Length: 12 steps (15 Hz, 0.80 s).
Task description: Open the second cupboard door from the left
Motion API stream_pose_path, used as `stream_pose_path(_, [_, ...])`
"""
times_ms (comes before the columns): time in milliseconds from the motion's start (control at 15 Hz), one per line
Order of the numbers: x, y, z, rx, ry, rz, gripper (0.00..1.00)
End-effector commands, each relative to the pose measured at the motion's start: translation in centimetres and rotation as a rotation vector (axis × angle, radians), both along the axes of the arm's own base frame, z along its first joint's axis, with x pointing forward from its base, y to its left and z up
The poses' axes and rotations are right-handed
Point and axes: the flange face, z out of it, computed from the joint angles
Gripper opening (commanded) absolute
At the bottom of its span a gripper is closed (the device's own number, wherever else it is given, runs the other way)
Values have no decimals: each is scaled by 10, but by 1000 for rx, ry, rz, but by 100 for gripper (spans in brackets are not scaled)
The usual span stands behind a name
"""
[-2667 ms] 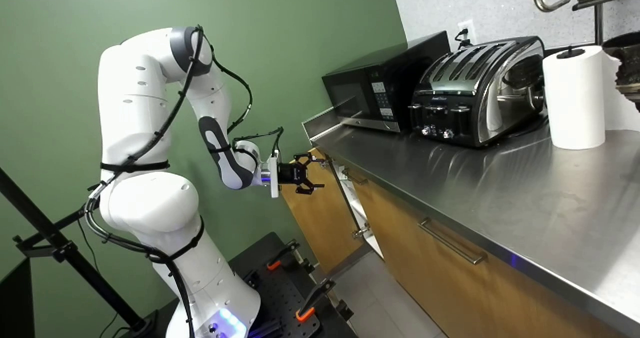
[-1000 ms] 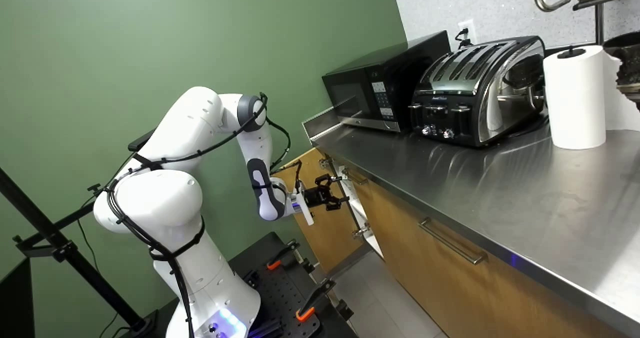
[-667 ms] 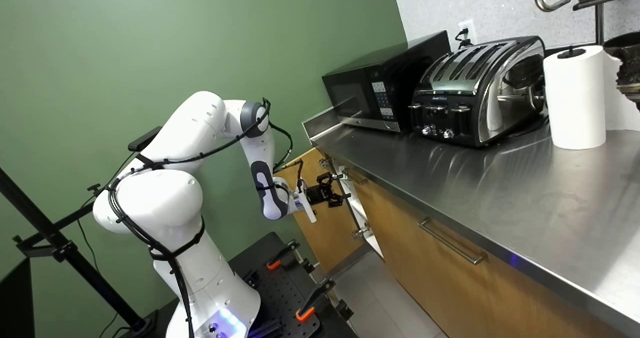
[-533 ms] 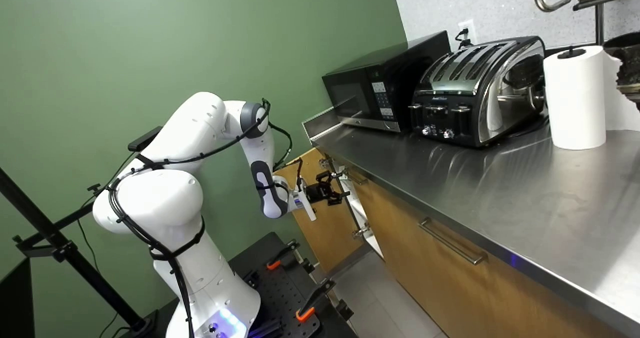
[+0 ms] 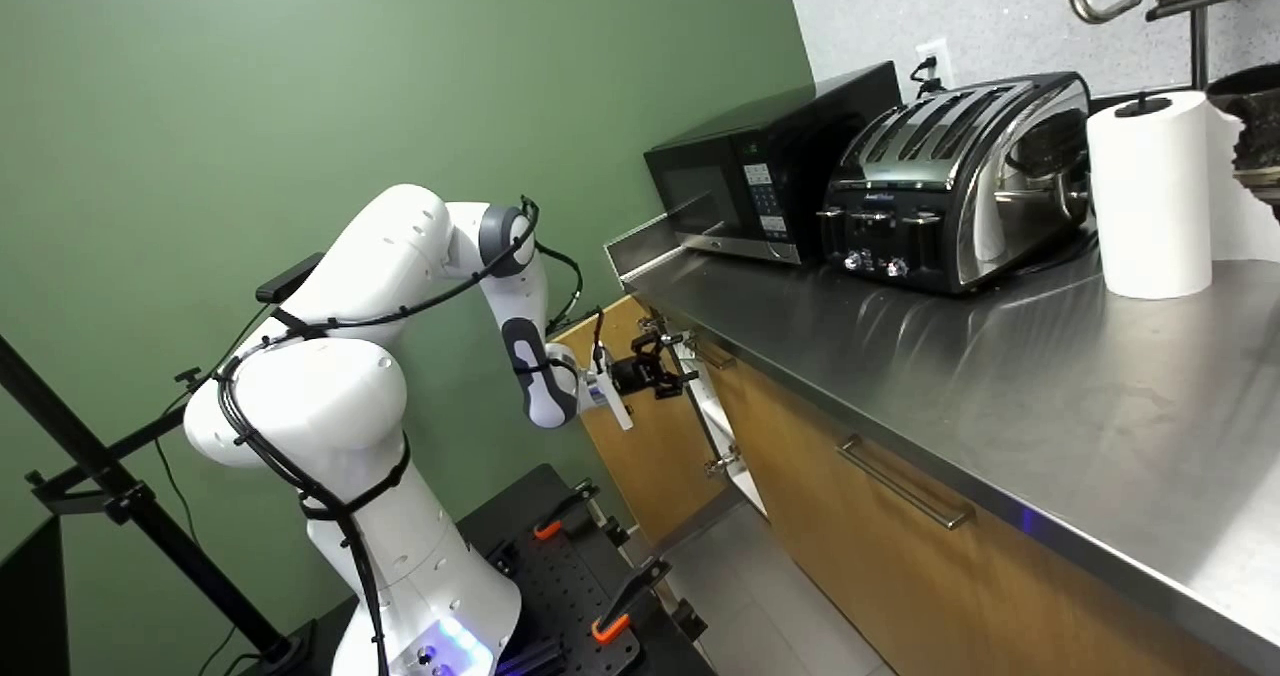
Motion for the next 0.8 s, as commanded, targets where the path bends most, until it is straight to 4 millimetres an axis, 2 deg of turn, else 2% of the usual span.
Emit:
stream_pose_path(0, [7,-1,6,-19,14,21,88])
stream_pose_path(133, [8,-2,7,-15,20,34,68])
stream_pose_path(467, [11,-2,7,3,47,76,31])
stream_pose_path(667, [13,-3,10,20,63,102,25])
stream_pose_path(733, [14,-4,12,23,65,108,27])
